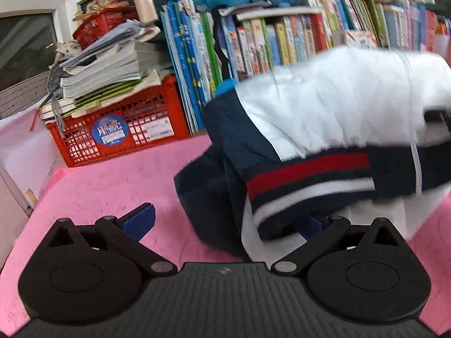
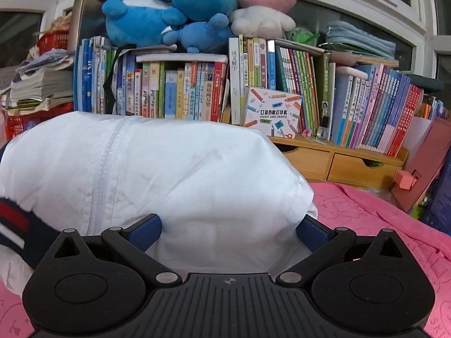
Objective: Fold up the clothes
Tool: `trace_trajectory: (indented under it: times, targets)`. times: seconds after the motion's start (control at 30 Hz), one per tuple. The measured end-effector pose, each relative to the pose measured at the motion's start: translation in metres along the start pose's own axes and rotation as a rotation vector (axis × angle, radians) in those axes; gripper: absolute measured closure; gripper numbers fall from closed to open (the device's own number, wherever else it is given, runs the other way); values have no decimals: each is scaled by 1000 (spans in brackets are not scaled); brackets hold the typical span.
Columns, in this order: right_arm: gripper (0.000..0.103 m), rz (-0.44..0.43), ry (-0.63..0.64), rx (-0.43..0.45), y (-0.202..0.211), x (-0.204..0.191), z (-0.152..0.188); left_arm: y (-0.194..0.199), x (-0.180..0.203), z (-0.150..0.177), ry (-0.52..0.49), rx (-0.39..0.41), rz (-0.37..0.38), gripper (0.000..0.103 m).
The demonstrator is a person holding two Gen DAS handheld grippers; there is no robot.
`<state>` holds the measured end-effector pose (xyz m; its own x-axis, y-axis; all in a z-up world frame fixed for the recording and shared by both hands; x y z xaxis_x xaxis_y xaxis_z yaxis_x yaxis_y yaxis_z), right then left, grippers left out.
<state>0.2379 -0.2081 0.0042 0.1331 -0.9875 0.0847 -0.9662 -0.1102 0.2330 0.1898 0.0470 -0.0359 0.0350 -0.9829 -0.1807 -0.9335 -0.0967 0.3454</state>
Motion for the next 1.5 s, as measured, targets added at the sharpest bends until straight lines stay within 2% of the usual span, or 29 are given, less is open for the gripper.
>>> trace_trajectory:
  times: [0.1, 0.17, 0.3, 0.43, 0.53, 0.63, 0.7, 0.77, 0.87, 0.93, 1.0, 1.13, 1.3, 1.4, 1.5]
  targets:
    - [0, -21, -8, 40, 22, 0, -1, 0, 0, -11, 33, 43, -3, 0]
    - [0, -35, 15, 87, 40, -8, 0, -2, -1, -19, 51, 64, -33, 0]
    - [0, -82, 216, 180, 78, -59, 16, 3, -9, -41, 87, 116, -93, 0]
    - [0, -129, 323, 240, 97, -107, 26, 16, -24, -63, 90, 170, -127, 0]
    - [0, -130, 385, 291, 111, -126, 28, 26, -35, -75, 78, 202, -150, 0]
    - [0, -112, 431, 268, 108, -130, 35, 28, -41, -78, 78, 209, -159, 0]
    - [0, -69, 440, 229, 96, -121, 36, 25, -41, -73, 65, 199, -164, 0]
    - [0, 29, 396, 182, 79, -96, 30, 19, -37, -64, 34, 186, -168, 0]
    - [0, 134, 200, 131, 62, -40, 8, 6, -26, -44, -8, 146, -152, 0]
    - [0, 173, 78, 109, 57, -8, -4, -5, -17, -30, -28, 107, -137, 0]
    - [0, 170, 15, 102, 59, 11, -7, -15, -7, -17, -48, 73, -129, 0]
    - [0, 100, 3, 120, 80, 15, -5, -22, -5, -11, -53, 93, -182, 0]
    - [0, 24, 160, 281, 137, -27, -1, -12, -23, -25, 46, 182, -211, 0]
    - [0, -66, 329, 340, 149, -85, 11, 0, -33, -32, 81, 221, -211, 0]
    - [0, -136, 495, 356, 142, -149, 31, 18, -44, -41, 155, 238, -187, 0]
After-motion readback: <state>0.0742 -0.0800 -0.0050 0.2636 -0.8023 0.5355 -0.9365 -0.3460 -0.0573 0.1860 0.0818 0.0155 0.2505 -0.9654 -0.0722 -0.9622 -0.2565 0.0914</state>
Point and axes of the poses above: each gripper's, at about its wrist camera, not at the fingertips, and y roughly against the way its jaws point, x to its right, z to its underside, the point moved 6 cm from there along -y, roughly the way its jaws point, and after that the axes turned 12 degrees about x, right-handed, at the moved point
